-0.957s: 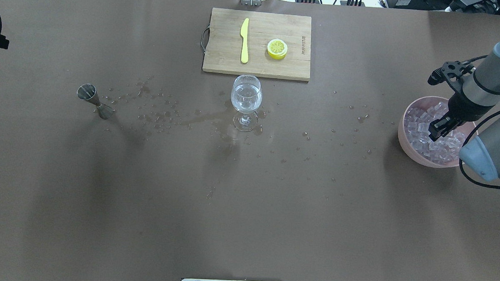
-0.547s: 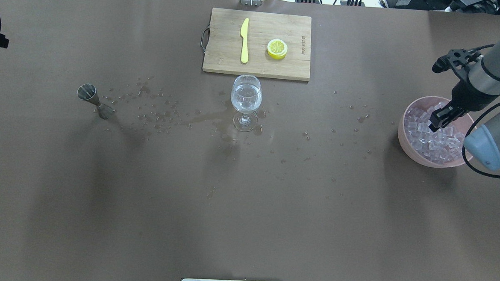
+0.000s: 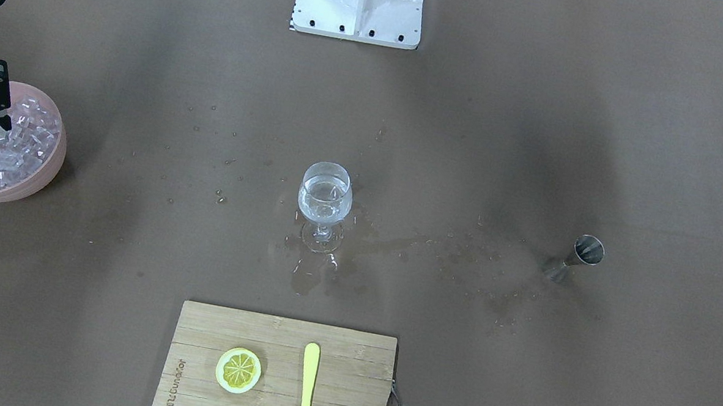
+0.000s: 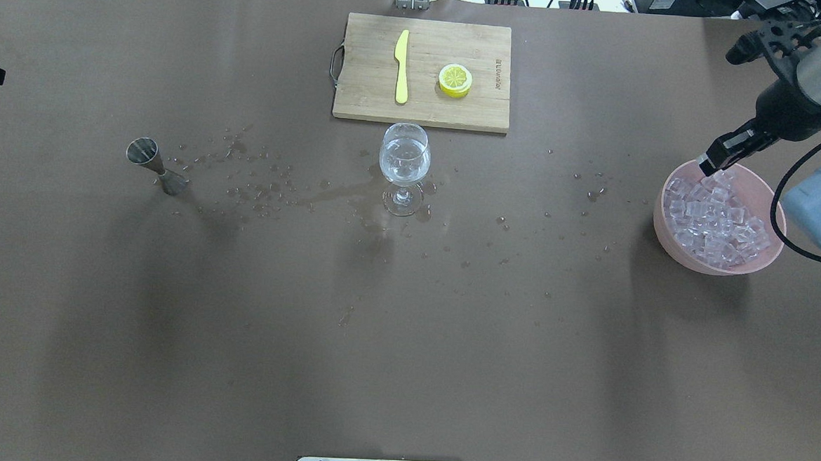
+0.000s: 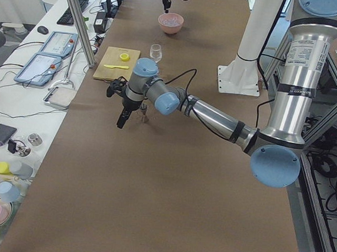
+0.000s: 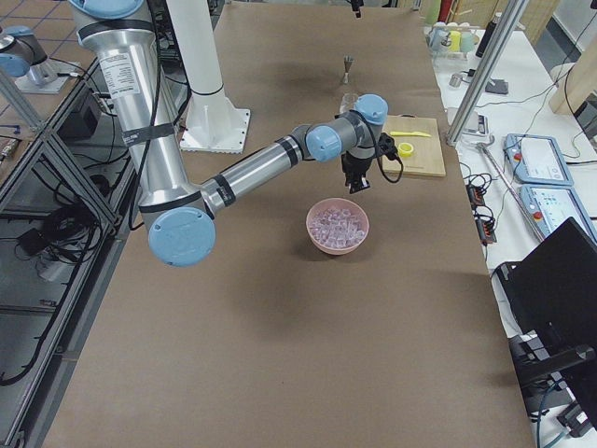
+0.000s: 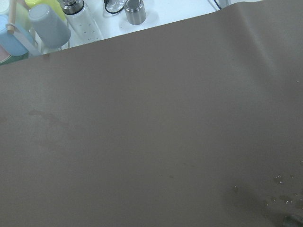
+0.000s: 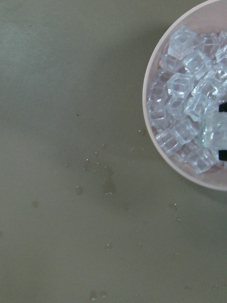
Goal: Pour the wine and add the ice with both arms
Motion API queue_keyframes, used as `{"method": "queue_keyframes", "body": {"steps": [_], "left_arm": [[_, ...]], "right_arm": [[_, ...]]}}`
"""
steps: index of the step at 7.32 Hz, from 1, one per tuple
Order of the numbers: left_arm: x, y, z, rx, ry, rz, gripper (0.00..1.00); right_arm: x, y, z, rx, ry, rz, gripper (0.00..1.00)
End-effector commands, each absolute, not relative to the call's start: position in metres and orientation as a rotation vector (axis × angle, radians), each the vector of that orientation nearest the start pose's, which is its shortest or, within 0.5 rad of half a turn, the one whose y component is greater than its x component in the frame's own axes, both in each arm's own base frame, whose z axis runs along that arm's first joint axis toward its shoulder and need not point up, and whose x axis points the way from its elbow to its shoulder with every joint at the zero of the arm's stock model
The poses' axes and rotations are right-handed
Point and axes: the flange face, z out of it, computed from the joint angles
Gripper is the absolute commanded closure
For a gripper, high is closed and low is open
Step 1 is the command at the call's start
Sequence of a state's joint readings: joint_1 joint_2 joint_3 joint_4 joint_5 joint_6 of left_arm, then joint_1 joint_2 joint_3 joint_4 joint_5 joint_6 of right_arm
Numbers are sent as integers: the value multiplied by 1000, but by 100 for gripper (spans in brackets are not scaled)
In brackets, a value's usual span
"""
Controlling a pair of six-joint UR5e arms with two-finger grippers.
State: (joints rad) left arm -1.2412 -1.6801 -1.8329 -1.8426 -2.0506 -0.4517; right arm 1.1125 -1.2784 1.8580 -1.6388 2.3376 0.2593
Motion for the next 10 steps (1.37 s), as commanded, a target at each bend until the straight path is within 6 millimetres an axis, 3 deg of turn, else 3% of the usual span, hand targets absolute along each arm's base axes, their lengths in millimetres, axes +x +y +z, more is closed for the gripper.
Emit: {"method": "queue_keyframes", "body": {"steps": [1, 2, 4, 5, 7, 10], "left_arm": [[74, -551, 471, 403, 595, 71, 2], [63, -555, 478, 414, 566, 103, 2], [33, -555, 496, 431, 526, 190, 2], [32, -554, 498, 430, 522, 203, 2], [28, -557, 514, 404, 517, 191, 2], [19, -563, 529, 386, 511, 168, 2]], "right_arm": [[-203, -541, 291, 169, -992, -216, 100], [-209, -528, 271, 157, -1020, -172, 100], [-240, -521, 205, 132, -1084, -93, 100], [-262, -514, 175, 146, -1101, -90, 100], [-339, -484, 155, 195, -1167, -34, 100], [-415, -462, 140, 247, -1183, 28, 100]]}}
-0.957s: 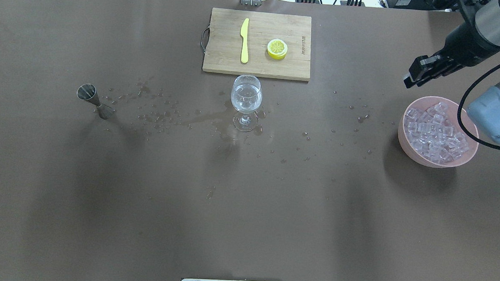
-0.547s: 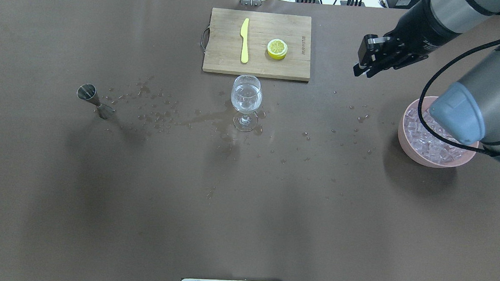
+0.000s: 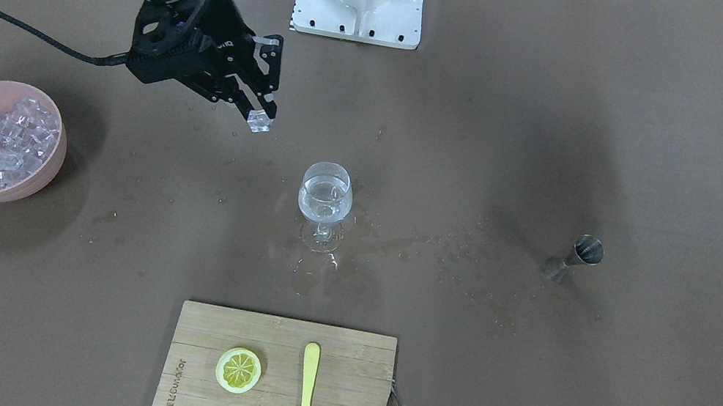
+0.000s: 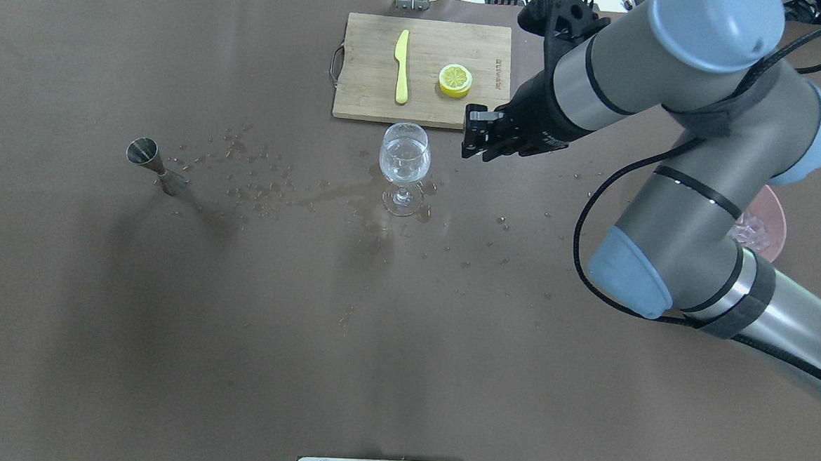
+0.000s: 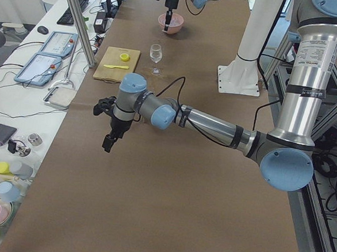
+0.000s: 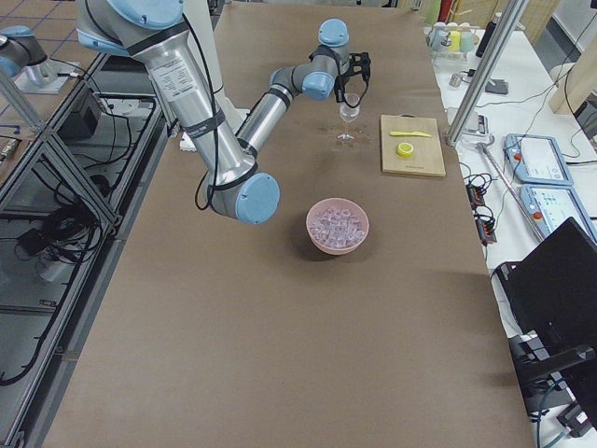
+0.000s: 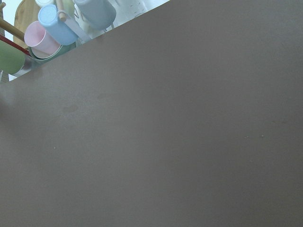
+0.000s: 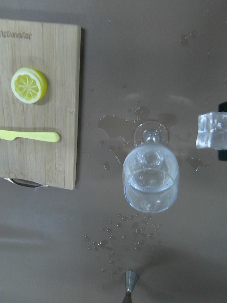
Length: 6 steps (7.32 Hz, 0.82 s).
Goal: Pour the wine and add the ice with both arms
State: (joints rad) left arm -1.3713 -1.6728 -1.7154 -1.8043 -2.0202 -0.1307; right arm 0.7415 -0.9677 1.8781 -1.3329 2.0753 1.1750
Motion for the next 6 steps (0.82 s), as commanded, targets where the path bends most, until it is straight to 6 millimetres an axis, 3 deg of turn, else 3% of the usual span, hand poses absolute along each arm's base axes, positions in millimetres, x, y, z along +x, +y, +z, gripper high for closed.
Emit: {"method": "queue_keyframes", "body": {"steps": [1, 3, 6], "left_arm": [[20, -564, 531, 383, 510, 167, 2], [20, -566, 531, 381, 510, 167, 2], [20, -567, 533, 378, 508, 166, 2]], "right_arm": [[-420, -466, 130, 261, -1184, 34, 100], [-443, -485, 113, 258, -1175, 38, 100], [-445, -488, 111, 263, -1172, 41, 100]]}}
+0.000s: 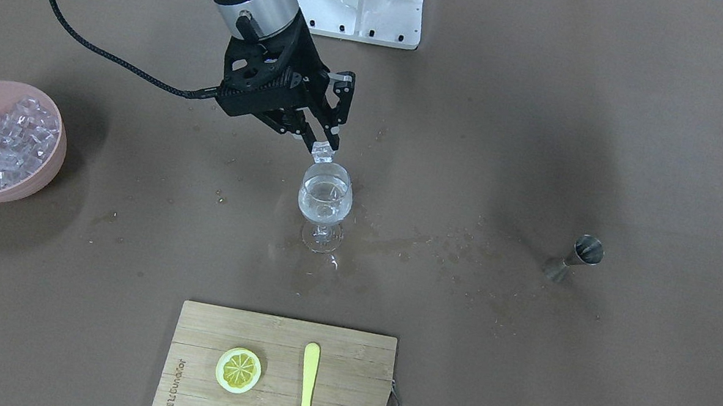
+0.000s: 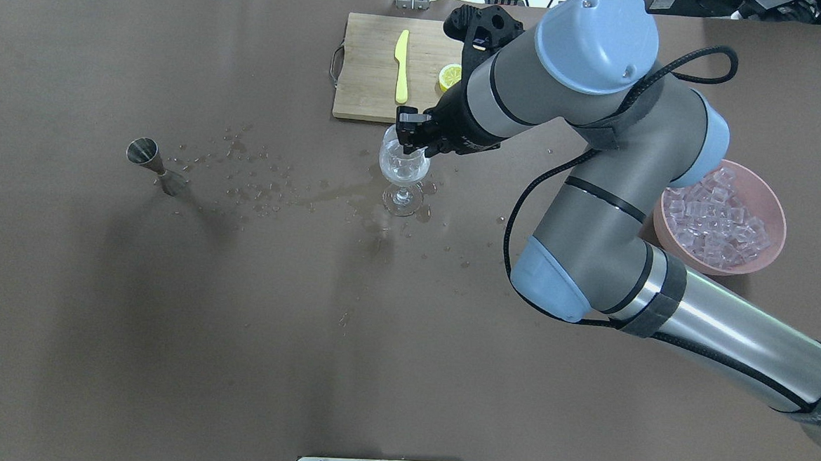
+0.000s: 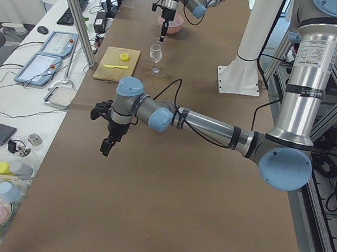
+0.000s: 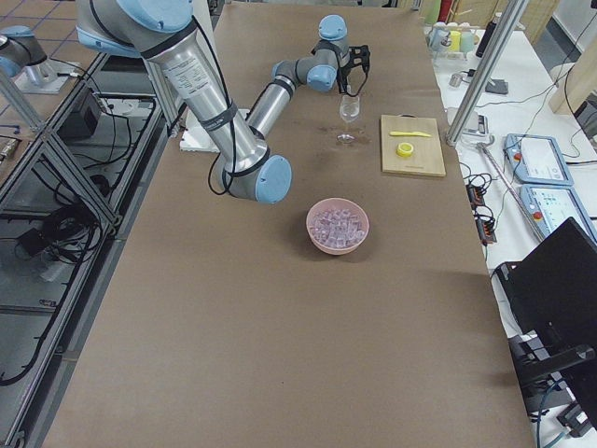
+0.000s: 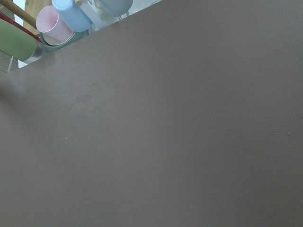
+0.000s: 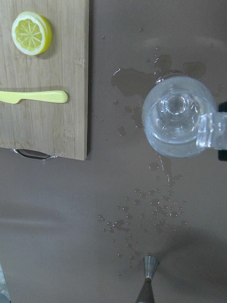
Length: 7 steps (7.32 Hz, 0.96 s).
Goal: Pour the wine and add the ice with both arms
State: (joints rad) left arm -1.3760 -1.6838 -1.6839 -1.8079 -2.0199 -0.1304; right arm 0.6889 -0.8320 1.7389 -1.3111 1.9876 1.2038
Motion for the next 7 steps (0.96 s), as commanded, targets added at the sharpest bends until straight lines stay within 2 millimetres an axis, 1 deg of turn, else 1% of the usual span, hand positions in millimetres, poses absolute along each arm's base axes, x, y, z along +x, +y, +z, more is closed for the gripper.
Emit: {"method": "queue_keyframes", "body": {"steps": [1, 3, 4, 5, 6, 7], "left_arm": [[20, -567, 534, 377, 508, 166, 2], [19, -569, 536, 374, 507, 164, 2], [20, -569, 535, 375, 508, 165, 2], [20, -569, 535, 374, 508, 165, 2], [20, -570, 535, 375, 508, 162, 2], [19, -570, 535, 376, 507, 161, 2]], "right_arm": [[-449, -492, 106, 270, -1168, 46, 100], [-453, -495, 106, 270, -1168, 49, 100], [-455, -496, 109, 270, -1166, 48, 91], [-456, -497, 109, 272, -1167, 50, 58], [-458, -499, 111, 273, -1168, 48, 2], [-458, -500, 112, 281, -1173, 49, 0]]}}
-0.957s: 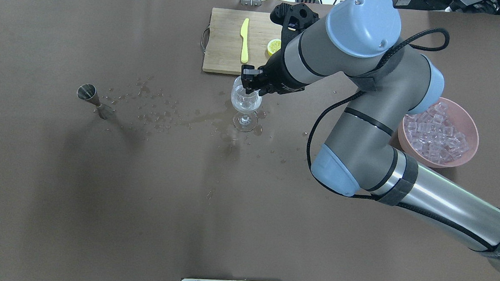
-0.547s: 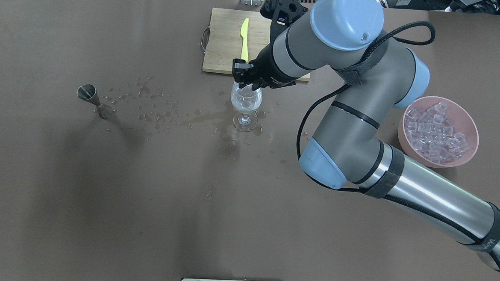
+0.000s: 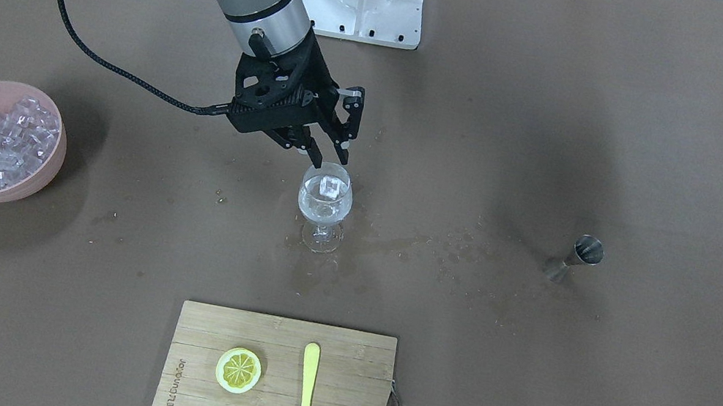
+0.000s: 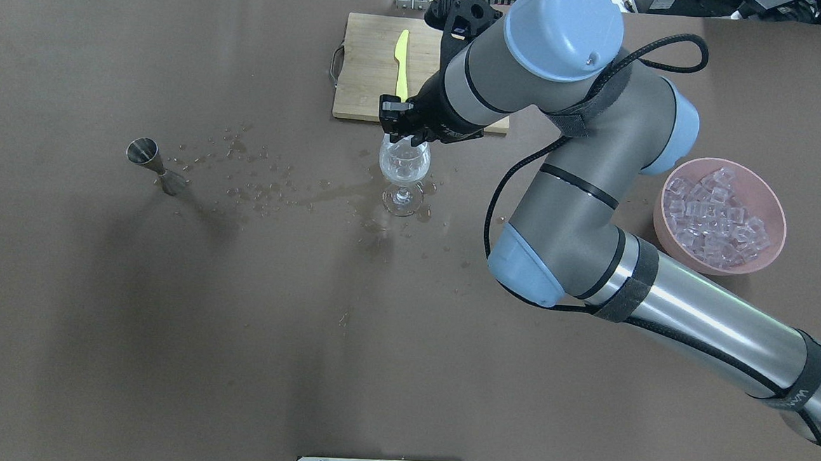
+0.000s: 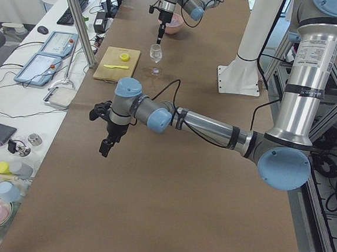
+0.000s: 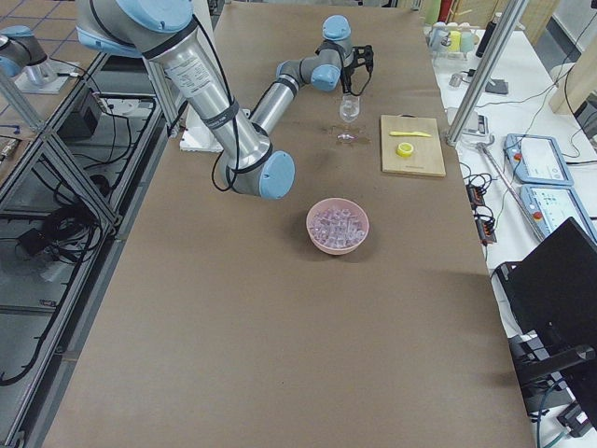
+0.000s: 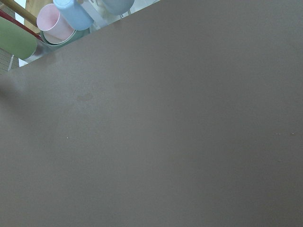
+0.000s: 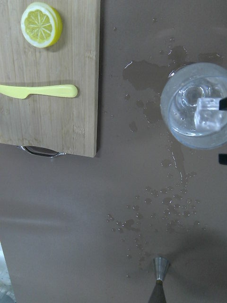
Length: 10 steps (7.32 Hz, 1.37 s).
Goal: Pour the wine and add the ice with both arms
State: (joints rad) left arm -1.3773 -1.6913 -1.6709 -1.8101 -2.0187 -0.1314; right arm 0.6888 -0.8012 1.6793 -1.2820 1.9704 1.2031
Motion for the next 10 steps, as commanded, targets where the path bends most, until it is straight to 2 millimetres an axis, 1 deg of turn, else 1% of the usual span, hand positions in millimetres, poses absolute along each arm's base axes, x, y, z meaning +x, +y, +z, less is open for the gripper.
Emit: {"method": "queue_keyframes", "body": {"steps": [1, 2, 3, 4, 5, 6, 7, 8, 9, 10], "left_arm": [[19, -573, 531, 375, 508, 156, 2], [19, -576, 527, 379, 510, 156, 2], [22, -575, 524, 375, 537, 166, 2], [24, -572, 526, 374, 569, 175, 2], [24, -571, 528, 368, 571, 170, 2], [23, -569, 531, 360, 570, 160, 2], [20, -568, 530, 370, 570, 158, 2], [19, -568, 534, 360, 558, 152, 2], [17, -560, 548, 332, 554, 145, 2], [9, -558, 554, 322, 552, 129, 2]], "right_arm": [[-455, -502, 110, 284, -1175, 55, 0], [-445, -506, 105, 287, -1180, 61, 0], [-421, -516, 105, 256, -1194, 58, 0], [-372, -535, 108, 193, -1200, 68, 0], [-321, -543, 127, 153, -1206, 70, 0], [-282, -551, 158, 160, -1195, 53, 0], [-232, -568, 198, 176, -1172, 44, 0], [-184, -582, 239, 175, -1133, 53, 0], [-146, -590, 289, 196, -1056, 4, 0], [-111, -600, 337, 204, -943, -77, 0]]}}
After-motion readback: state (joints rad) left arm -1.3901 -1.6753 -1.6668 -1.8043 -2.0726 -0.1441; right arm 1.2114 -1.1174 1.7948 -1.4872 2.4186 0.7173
